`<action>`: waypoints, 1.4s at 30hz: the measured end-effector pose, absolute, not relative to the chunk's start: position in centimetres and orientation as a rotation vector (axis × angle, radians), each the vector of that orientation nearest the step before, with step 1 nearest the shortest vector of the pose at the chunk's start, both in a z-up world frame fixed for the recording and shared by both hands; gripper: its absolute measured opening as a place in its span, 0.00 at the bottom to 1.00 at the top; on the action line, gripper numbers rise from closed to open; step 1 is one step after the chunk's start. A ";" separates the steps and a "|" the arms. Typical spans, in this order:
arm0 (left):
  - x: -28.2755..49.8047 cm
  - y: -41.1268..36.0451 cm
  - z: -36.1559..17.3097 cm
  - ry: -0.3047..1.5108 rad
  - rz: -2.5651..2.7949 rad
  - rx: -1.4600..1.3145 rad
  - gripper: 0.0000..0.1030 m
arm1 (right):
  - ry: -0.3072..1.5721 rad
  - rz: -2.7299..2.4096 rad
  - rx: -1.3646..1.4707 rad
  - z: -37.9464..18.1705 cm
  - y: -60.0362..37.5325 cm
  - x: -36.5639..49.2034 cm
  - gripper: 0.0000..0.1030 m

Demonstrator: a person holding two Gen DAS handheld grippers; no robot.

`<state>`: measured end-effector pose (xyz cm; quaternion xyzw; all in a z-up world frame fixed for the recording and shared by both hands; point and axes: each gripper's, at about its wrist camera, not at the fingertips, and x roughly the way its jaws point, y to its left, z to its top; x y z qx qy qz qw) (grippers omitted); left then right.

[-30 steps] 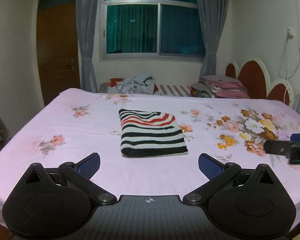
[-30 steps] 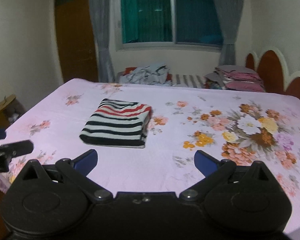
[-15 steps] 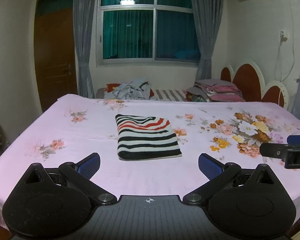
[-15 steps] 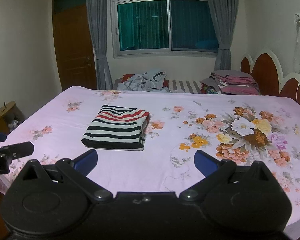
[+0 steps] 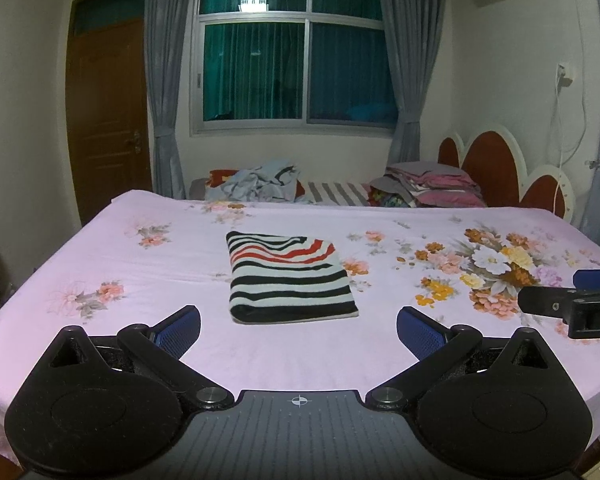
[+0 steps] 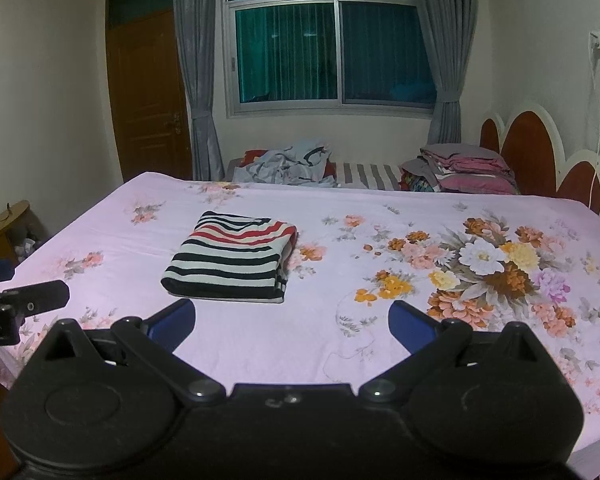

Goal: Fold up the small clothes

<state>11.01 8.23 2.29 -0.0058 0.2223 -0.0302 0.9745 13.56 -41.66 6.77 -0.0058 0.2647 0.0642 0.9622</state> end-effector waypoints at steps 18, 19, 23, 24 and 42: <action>11.4 6.6 2.4 0.443 -0.055 0.002 1.00 | 0.534 0.136 -0.007 7.2 -42.7 13.8 1.00; 11.5 6.4 2.5 0.442 -0.055 0.003 1.00 | 0.532 0.136 -0.008 7.3 -42.8 13.8 1.00; 11.5 6.5 2.5 0.444 -0.056 0.002 1.00 | 0.533 0.136 -0.007 7.3 -42.9 13.9 1.00; 11.6 6.3 2.5 0.445 -0.056 0.001 1.00 | 0.532 0.136 -0.007 7.3 -42.9 13.9 1.00; 11.7 6.1 2.3 0.443 -0.047 0.005 1.00 | 0.534 0.138 -0.009 7.2 -42.9 14.3 1.00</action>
